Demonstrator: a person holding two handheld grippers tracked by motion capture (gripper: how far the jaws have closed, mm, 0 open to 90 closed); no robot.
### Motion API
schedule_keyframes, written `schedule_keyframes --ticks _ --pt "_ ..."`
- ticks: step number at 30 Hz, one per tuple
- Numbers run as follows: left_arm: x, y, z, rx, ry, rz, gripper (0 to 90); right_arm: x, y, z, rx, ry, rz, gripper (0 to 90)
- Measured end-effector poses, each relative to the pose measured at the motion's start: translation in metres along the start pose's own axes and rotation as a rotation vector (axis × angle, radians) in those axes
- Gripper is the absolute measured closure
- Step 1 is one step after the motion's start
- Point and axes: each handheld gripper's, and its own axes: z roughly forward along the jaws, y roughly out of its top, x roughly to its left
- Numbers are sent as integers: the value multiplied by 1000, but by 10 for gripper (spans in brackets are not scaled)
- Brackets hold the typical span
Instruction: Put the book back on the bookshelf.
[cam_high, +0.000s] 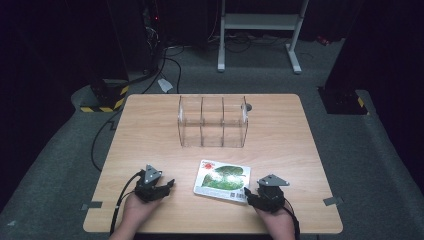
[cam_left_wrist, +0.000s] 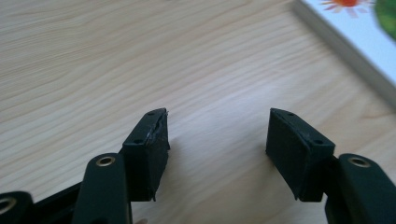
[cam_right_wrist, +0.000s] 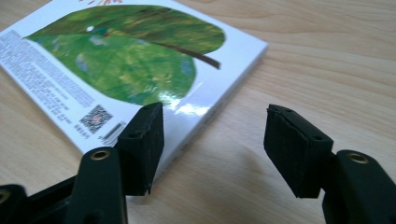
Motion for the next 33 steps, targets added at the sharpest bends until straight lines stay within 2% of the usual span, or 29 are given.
schedule_keyframes --ticks 2,4,9,11,13,15,22,25,29,33 --pt "-9 2 2 -5 -26 9 422 4 -1 1 -1 22 3 360" --pt "-16 4 3 -13 -63 -6 417 7 -1 2 0 51 9 351" --pt "-31 7 6 -15 -123 5 401 13 -1 6 12 86 2 297" --pt "-34 8 7 -10 -132 19 396 15 -1 7 10 91 -6 276" --pt "-35 8 7 -10 -143 15 395 17 -1 9 4 93 -22 250" --pt "-34 9 7 -17 -150 13 393 19 0 10 10 101 -17 231" --pt "-38 9 4 -41 -208 -27 388 22 1 14 32 125 -19 156" --pt "-39 10 4 -35 -212 -10 383 26 1 16 46 105 -53 133" --pt "-41 9 6 -28 -216 -9 381 32 4 21 40 130 -78 135" --pt "-40 8 5 -22 -214 -1 378 43 8 29 60 148 -112 139"
